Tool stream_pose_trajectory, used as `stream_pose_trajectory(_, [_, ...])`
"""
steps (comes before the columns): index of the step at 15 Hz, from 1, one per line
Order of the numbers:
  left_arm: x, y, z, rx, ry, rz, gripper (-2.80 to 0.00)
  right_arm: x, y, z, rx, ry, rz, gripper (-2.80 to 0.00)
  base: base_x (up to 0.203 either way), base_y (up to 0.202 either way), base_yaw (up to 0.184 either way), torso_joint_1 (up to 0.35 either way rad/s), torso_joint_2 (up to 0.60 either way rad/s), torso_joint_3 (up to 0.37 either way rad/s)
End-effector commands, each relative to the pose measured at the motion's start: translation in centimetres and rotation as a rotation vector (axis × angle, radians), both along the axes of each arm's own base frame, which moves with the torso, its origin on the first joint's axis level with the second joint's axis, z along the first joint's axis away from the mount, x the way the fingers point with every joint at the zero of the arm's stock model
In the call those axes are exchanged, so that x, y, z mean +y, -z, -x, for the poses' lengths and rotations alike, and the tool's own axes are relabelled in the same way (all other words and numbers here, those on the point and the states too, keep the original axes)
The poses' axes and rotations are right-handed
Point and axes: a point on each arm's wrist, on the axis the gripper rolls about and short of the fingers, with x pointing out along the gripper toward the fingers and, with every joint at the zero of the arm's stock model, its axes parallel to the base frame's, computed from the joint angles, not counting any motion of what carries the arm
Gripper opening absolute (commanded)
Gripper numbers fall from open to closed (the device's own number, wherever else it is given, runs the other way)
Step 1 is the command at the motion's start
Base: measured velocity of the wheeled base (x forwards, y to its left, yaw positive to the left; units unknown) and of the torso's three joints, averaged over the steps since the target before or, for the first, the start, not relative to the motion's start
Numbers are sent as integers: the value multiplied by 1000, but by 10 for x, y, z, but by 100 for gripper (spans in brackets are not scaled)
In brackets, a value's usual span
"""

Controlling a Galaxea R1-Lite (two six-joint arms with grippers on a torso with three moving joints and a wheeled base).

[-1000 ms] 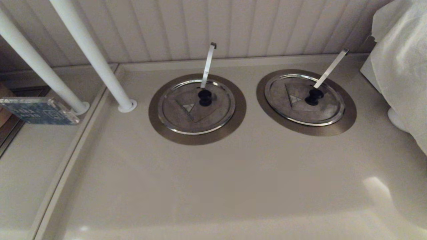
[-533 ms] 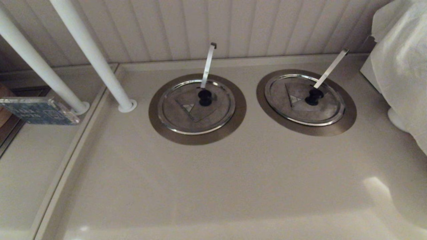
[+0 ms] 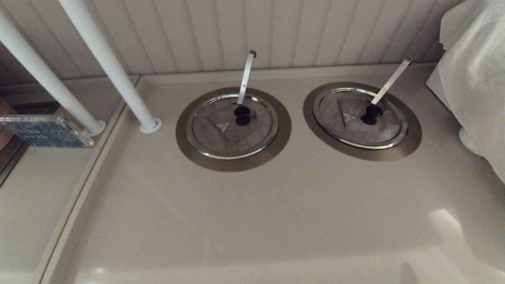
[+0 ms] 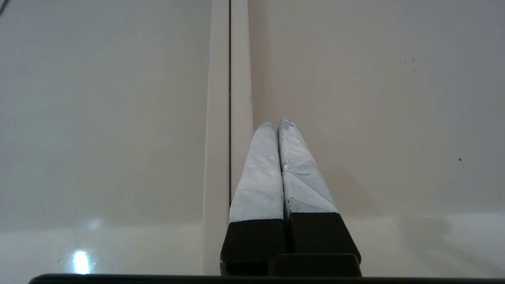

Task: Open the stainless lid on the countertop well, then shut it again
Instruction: Open the lid

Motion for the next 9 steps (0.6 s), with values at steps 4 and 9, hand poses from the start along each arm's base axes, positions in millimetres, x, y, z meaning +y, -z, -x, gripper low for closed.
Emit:
stream_pose_trajectory(4, [0,0,0,-3,0,0,-280,0,1,-79,66,-4,38,-280,0,0,0,0,0,0])
stream_pose_trajectory(9, [0,0,0,-2,0,0,-280,0,4,-152,-85,2,44,-280,0,0,0,0,0,0])
